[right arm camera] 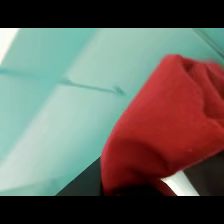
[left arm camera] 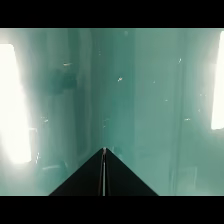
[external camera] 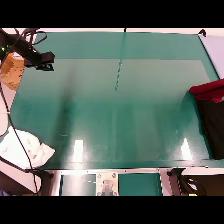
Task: Fold the shirts.
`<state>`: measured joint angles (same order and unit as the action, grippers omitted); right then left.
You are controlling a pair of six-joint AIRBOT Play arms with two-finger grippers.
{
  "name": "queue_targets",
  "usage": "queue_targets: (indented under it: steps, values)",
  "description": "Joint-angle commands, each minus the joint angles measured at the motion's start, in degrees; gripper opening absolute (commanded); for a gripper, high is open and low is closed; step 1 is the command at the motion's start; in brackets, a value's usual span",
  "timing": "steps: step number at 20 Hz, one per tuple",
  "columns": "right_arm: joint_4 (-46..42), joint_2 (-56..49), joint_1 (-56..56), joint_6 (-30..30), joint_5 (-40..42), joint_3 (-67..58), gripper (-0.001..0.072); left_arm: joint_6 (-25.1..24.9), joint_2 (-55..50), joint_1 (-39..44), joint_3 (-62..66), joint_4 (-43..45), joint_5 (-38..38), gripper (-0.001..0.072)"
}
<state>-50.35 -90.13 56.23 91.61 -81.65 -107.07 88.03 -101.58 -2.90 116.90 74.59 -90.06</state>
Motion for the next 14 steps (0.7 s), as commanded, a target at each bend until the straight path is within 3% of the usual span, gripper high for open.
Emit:
queue_targets:
  steps: [1, 8, 14]
  values:
    - [-9.9, 1.7, 1.5, 1.5, -6.2, 0.0, 0.0016, 0.0, 0.0, 0.0, 0.0, 0.0, -2.6, 0.0023]
    - [-26.3, 6.1, 1.7, 6.4, -13.8, 0.4, 0.0016, 0.0, 0.0, 0.0, 0.0, 0.0, -4.0, 0.0022]
    - [-38.1, 6.1, 1.7, 8.1, -16.6, 10.0, 0.0016, 0.0, 0.0, 0.0, 0.0, 0.0, -4.1, 0.0023]
